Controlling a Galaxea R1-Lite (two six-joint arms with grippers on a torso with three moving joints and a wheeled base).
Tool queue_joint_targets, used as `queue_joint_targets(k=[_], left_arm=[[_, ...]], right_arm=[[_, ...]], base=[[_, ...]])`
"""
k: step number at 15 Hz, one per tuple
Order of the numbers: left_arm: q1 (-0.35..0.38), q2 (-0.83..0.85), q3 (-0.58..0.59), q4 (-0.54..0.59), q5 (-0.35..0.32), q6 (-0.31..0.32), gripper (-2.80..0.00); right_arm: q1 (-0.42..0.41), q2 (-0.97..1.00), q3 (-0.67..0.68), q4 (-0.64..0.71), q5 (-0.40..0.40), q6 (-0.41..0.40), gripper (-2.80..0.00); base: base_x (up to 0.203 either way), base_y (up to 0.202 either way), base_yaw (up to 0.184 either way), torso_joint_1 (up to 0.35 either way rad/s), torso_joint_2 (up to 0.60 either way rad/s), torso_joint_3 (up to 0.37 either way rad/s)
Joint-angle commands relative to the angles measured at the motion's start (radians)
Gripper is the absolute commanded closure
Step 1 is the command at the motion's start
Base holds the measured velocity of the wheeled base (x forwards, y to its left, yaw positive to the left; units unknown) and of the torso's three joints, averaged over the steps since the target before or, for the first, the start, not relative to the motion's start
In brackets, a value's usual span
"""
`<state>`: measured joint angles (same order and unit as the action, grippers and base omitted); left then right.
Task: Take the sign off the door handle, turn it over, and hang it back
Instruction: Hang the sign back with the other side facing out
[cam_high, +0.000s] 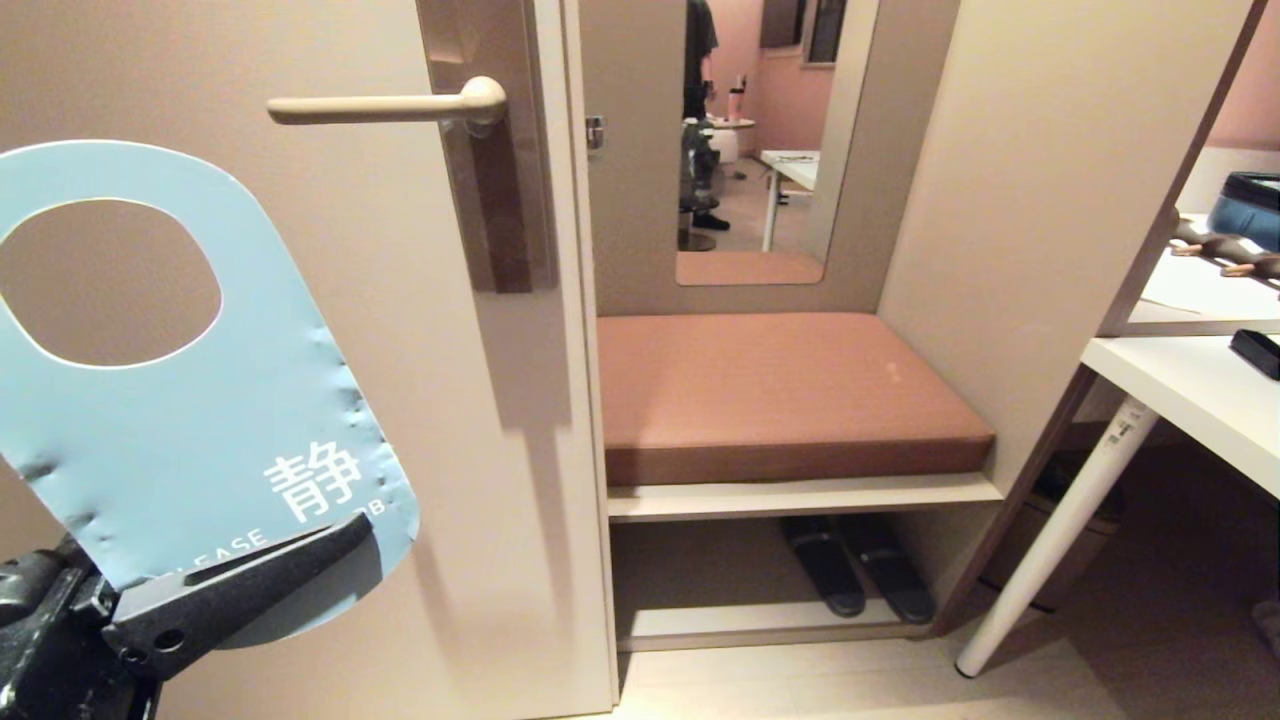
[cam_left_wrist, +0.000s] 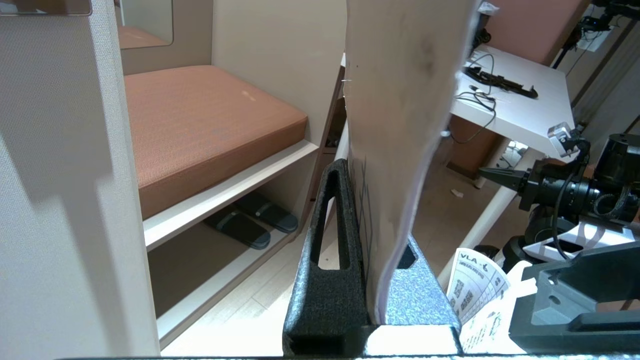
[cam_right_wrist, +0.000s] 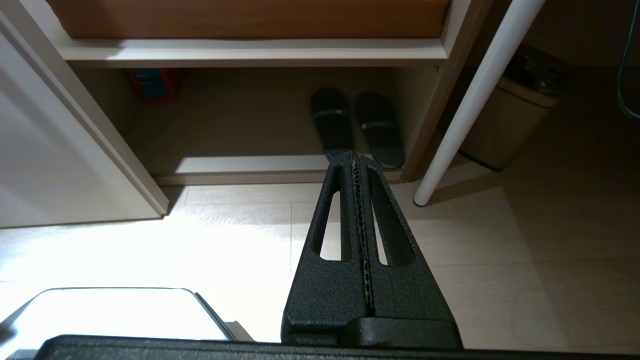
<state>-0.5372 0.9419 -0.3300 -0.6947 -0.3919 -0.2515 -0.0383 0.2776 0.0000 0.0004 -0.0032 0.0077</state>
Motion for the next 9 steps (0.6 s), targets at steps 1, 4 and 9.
queue_joint_targets(k=[1, 4, 9], left_arm=[[0.0, -0.017, 0.012, -0.005, -0.002, -0.002, 0.0], [0.0, -0.053, 0.023, -0.002, -0.001, -0.002, 0.0], [0.0, -0.083, 0.031, 0.0, -0.002, -0.002, 0.0]], right_arm=[[0.0, -0.012, 0.0, 0.0, 0.0, 0.002, 0.0], [0.0, -0.012, 0.0, 0.0, 0.0, 0.002, 0.0], [0.001, -0.014, 0.0, 0.0, 0.0, 0.002, 0.0]], base=[[0.0, 0.0, 0.0, 0.0, 0.0, 0.0], [0.0, 0.0, 0.0, 0.0, 0.0, 0.0], [0.0, 0.0, 0.0, 0.0, 0.0, 0.0]])
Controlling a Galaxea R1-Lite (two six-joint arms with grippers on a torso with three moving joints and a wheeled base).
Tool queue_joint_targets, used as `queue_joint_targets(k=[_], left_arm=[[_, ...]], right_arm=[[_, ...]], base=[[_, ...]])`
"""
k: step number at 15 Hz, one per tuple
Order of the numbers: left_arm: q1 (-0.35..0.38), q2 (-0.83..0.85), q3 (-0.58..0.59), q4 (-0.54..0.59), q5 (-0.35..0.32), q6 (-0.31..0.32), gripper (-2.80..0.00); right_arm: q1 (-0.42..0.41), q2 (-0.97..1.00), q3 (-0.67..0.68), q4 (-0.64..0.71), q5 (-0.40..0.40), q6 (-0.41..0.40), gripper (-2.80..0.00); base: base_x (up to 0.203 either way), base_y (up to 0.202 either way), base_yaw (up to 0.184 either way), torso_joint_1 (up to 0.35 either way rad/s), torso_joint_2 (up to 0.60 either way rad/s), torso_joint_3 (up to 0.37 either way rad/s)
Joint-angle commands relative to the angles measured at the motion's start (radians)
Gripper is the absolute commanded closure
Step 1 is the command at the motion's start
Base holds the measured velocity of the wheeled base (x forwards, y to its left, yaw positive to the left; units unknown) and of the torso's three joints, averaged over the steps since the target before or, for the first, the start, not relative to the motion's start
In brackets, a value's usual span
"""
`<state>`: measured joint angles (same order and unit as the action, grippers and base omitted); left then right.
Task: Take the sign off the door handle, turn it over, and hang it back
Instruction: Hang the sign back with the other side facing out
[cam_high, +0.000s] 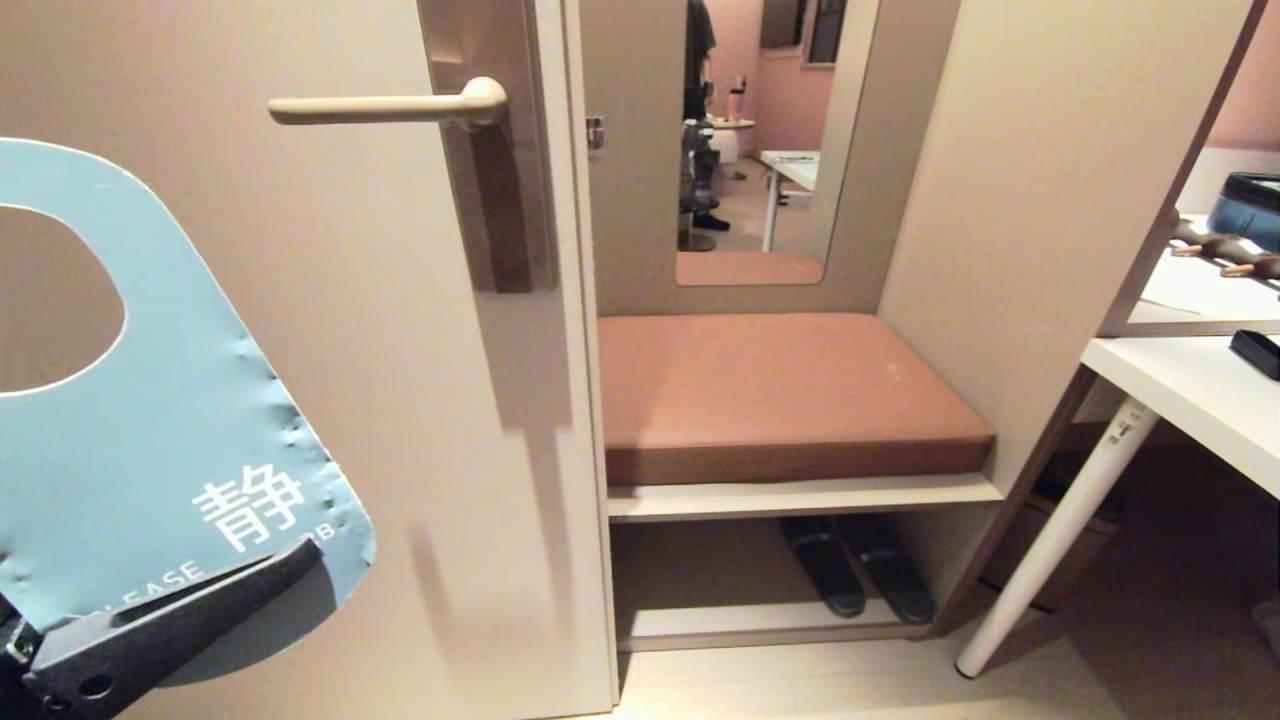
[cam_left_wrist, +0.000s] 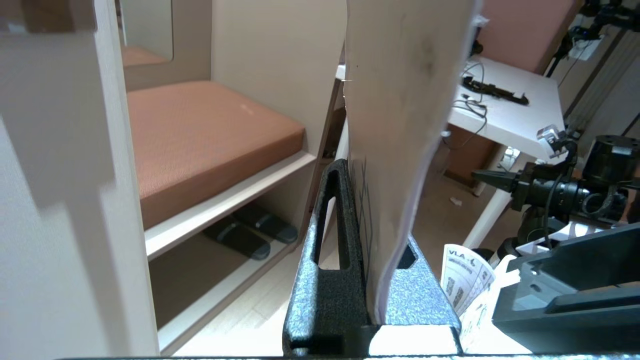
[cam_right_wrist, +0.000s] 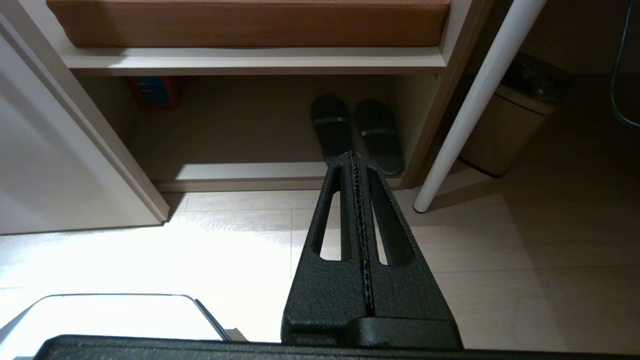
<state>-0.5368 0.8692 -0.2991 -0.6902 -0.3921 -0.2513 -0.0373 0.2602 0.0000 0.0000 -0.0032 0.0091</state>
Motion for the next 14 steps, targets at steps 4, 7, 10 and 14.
queue_joint_targets(k=[4, 7, 10, 14], left_arm=[[0.0, -0.01, 0.0, -0.005, -0.002, -0.003, 0.0], [0.0, -0.01, 0.0, -0.005, -0.001, -0.003, 0.0], [0.0, -0.009, -0.002, -0.005, -0.001, -0.003, 0.0], [0.0, -0.012, 0.0, -0.005, -0.001, -0.003, 0.0]], right_arm=[[-0.001, 0.004, 0.0, 0.0, 0.0, 0.0, 0.0], [0.0, 0.004, 0.0, -0.001, 0.0, 0.0, 0.0], [0.001, 0.004, 0.0, 0.0, 0.0, 0.0, 0.0], [0.02, -0.03, 0.0, -0.001, 0.0, 0.001, 0.0]], base=[[0.0, 0.0, 0.0, 0.0, 0.0, 0.0], [0.0, 0.0, 0.0, 0.002, 0.0, 0.009], [0.0, 0.0, 0.0, 0.0, 0.0, 0.0], [0.0, 0.0, 0.0, 0.0, 0.0, 0.0]])
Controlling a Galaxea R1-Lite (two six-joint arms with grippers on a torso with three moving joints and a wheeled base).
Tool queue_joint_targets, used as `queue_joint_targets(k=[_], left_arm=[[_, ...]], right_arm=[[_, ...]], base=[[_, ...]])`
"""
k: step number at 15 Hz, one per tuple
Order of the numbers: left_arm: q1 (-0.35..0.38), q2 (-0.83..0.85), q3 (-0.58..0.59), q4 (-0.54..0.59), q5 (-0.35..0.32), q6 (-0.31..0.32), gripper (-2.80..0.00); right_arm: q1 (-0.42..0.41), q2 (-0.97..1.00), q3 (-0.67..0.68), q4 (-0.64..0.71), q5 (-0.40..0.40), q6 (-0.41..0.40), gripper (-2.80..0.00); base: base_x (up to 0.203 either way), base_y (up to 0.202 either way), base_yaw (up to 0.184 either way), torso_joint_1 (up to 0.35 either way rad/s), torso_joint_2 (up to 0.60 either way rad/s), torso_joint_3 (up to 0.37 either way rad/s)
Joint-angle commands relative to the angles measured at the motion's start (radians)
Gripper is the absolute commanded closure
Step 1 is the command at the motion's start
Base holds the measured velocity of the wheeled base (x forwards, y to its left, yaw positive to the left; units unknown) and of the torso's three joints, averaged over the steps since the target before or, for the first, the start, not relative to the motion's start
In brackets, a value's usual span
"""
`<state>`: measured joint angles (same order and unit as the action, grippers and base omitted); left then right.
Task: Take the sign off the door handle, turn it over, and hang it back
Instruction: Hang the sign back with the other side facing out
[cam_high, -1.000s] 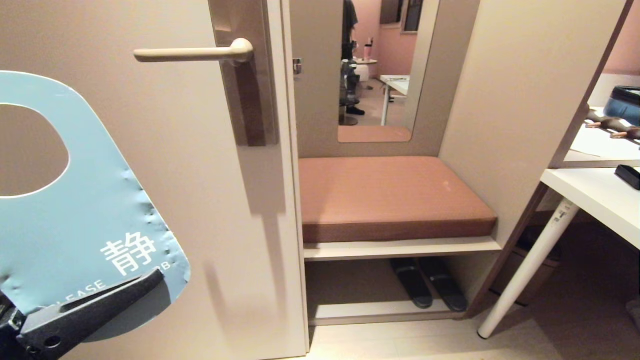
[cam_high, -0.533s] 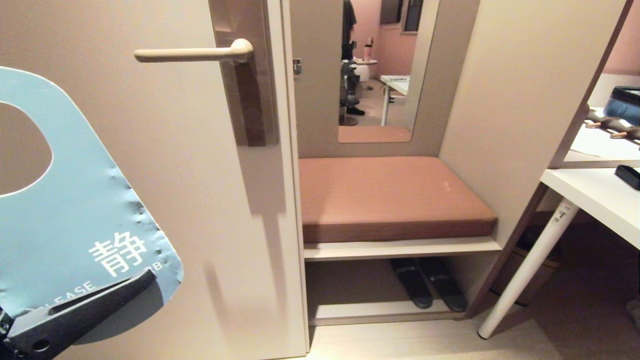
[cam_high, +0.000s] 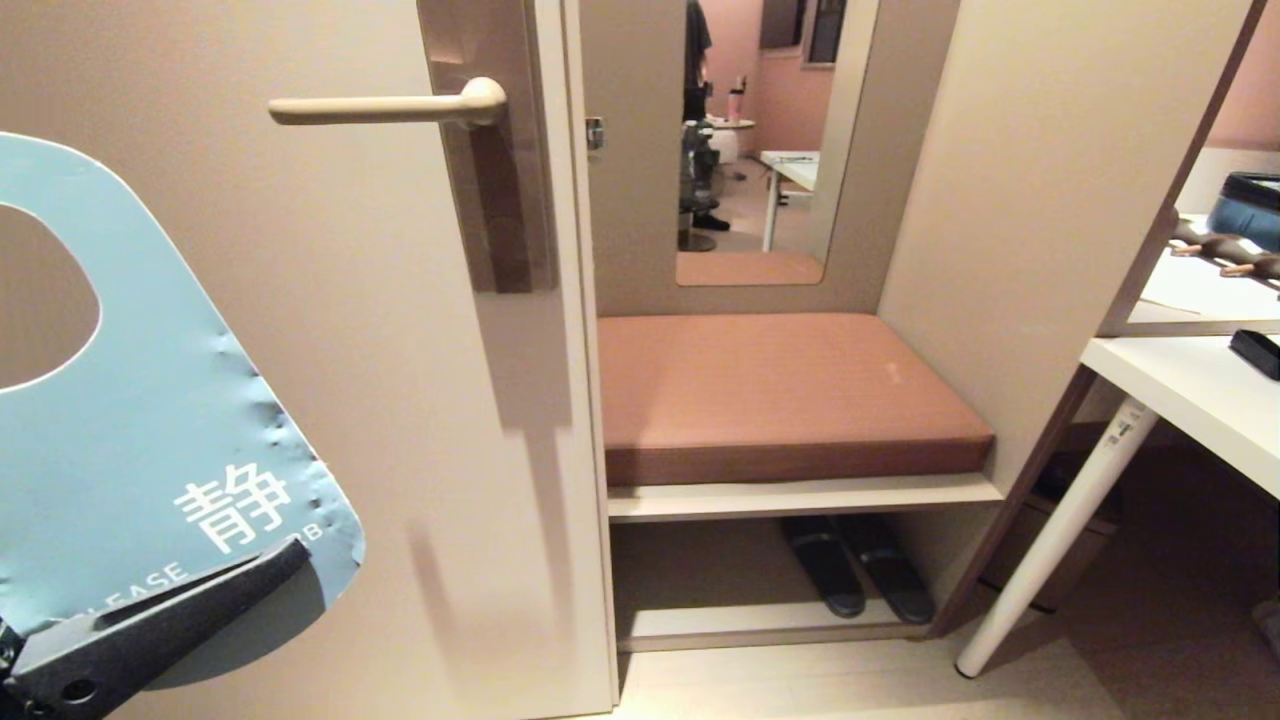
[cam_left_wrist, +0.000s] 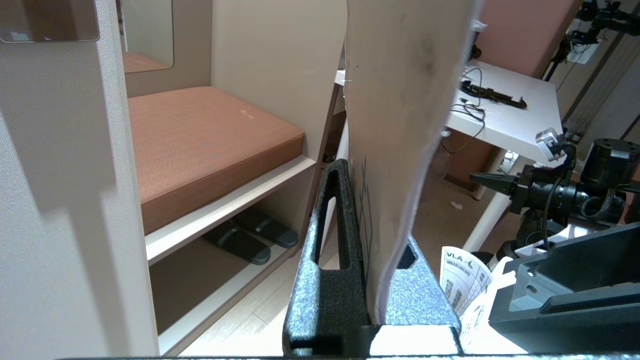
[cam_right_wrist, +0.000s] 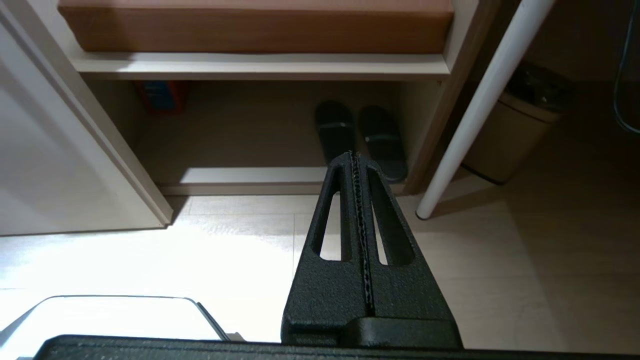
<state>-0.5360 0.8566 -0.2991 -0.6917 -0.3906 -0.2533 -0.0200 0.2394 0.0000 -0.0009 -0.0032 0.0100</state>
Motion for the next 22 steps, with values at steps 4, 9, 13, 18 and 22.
queue_joint_targets(k=[4, 9, 13, 18, 22], left_arm=[[0.001, 0.001, 0.0, -0.003, -0.002, -0.003, 0.0], [0.001, -0.001, 0.0, -0.003, 0.036, -0.003, 0.0], [0.001, 0.001, -0.001, -0.003, 0.092, -0.002, 0.0], [0.027, 0.001, -0.006, -0.003, 0.192, 0.009, 0.0], [0.162, 0.015, -0.008, -0.002, 0.191, 0.099, 0.0]], right_arm=[[0.009, -0.046, 0.0, -0.001, 0.0, 0.001, 0.0], [0.02, -0.197, 0.0, 0.0, 0.0, 0.001, 0.0], [0.02, -0.239, 0.0, -0.001, 0.0, 0.002, 0.0], [0.02, -0.239, 0.0, -0.001, 0.0, 0.002, 0.0], [0.019, -0.239, 0.0, -0.001, 0.0, 0.002, 0.0]], base=[[0.0, 0.0, 0.0, 0.0, 0.0, 0.0], [0.0, 0.0, 0.0, 0.0, 0.0, 0.0], [0.0, 0.0, 0.0, 0.0, 0.0, 0.0], [0.0, 0.0, 0.0, 0.0, 0.0, 0.0], [0.0, 0.0, 0.0, 0.0, 0.0, 0.0]])
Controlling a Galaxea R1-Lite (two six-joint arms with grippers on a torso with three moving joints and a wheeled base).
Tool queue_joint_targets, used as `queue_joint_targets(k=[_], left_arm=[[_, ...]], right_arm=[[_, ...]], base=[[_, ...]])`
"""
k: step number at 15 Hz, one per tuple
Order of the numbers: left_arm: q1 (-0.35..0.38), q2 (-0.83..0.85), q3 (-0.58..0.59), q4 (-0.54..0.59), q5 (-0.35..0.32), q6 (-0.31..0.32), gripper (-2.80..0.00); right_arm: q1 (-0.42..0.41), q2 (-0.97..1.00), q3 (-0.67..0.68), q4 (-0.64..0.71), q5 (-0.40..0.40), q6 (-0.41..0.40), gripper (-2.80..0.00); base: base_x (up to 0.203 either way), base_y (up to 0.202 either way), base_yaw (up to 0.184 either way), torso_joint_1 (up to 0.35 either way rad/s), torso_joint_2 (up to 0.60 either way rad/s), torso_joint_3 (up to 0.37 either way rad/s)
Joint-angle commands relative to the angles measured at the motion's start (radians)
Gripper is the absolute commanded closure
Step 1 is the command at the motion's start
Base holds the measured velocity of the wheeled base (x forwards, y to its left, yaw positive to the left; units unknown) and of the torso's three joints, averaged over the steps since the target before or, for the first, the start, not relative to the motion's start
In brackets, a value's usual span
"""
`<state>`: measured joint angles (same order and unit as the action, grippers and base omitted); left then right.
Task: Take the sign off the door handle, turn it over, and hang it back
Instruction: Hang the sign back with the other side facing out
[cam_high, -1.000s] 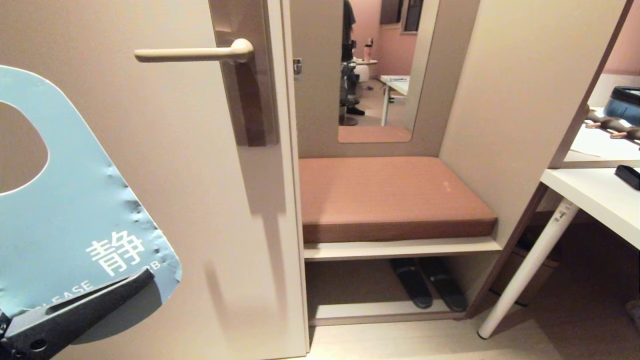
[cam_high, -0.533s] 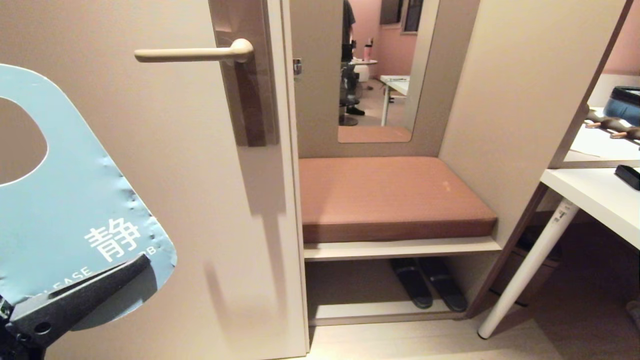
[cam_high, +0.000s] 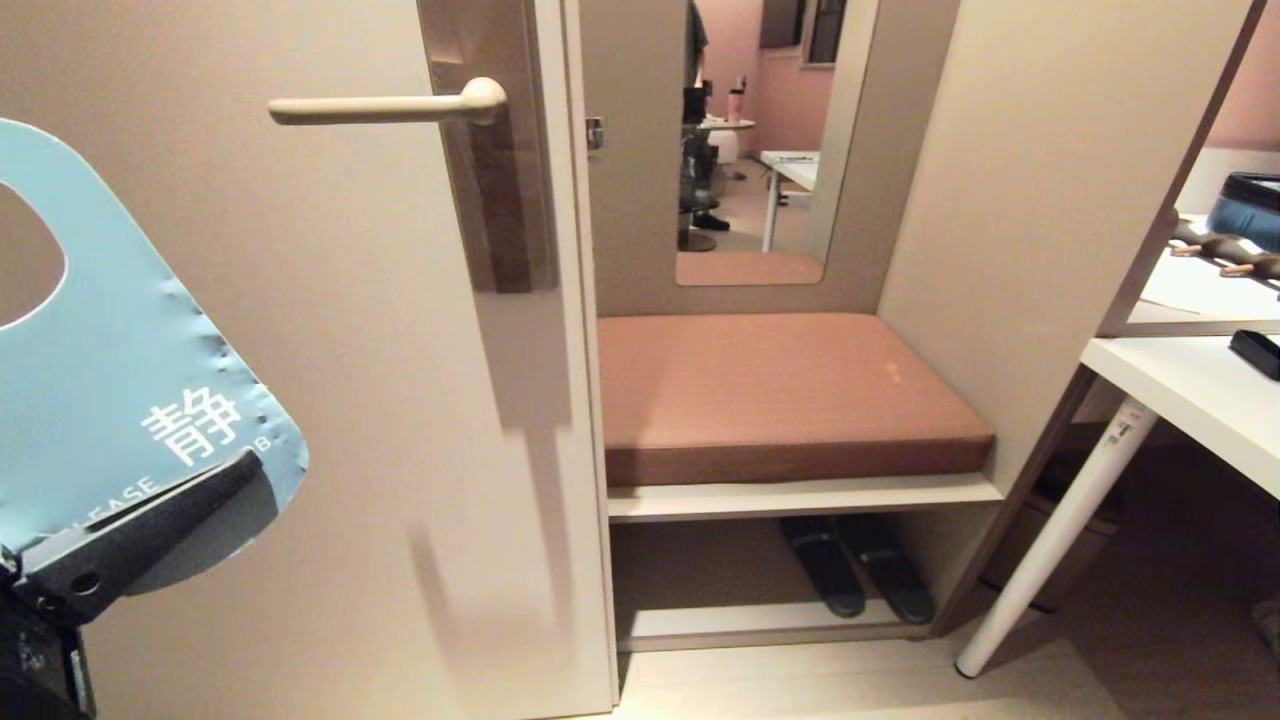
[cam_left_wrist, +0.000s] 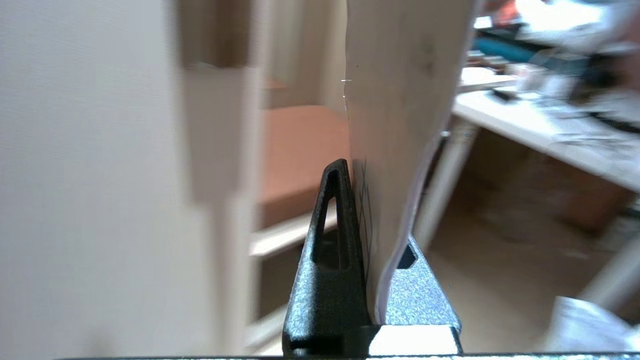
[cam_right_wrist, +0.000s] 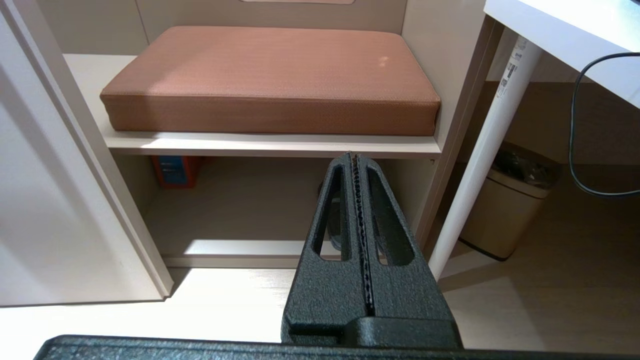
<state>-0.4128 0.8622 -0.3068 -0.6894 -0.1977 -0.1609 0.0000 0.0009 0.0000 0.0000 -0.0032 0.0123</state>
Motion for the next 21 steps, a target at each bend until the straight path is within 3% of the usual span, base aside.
queue_joint_targets(k=[1, 5, 9, 13, 21], left_arm=[[0.065, 0.014, -0.001, -0.004, -0.002, 0.014, 0.0], [0.204, 0.078, -0.031, -0.004, -0.002, 0.036, 0.0], [0.292, 0.178, -0.092, -0.004, -0.005, 0.082, 0.0], [0.303, 0.269, -0.16, -0.004, -0.006, 0.142, 0.0], [0.344, 0.404, -0.292, -0.005, 0.001, 0.191, 0.0]], right_arm=[[0.0, -0.001, 0.0, 0.0, 0.0, 0.0, 0.0], [0.0, -0.001, 0.0, -0.001, 0.0, 0.0, 0.0], [0.0, -0.001, 0.0, -0.001, -0.001, 0.0, 0.0], [0.0, -0.001, 0.0, 0.0, 0.0, 0.0, 0.0], [0.0, -0.001, 0.0, 0.0, 0.0, 0.0, 0.0]], base=[[0.0, 0.0, 0.0, 0.0, 0.0, 0.0], [0.0, 0.0, 0.0, 0.0, 0.0, 0.0], [0.0, 0.0, 0.0, 0.0, 0.0, 0.0], [0.0, 0.0, 0.0, 0.0, 0.0, 0.0], [0.0, 0.0, 0.0, 0.0, 0.0, 0.0]])
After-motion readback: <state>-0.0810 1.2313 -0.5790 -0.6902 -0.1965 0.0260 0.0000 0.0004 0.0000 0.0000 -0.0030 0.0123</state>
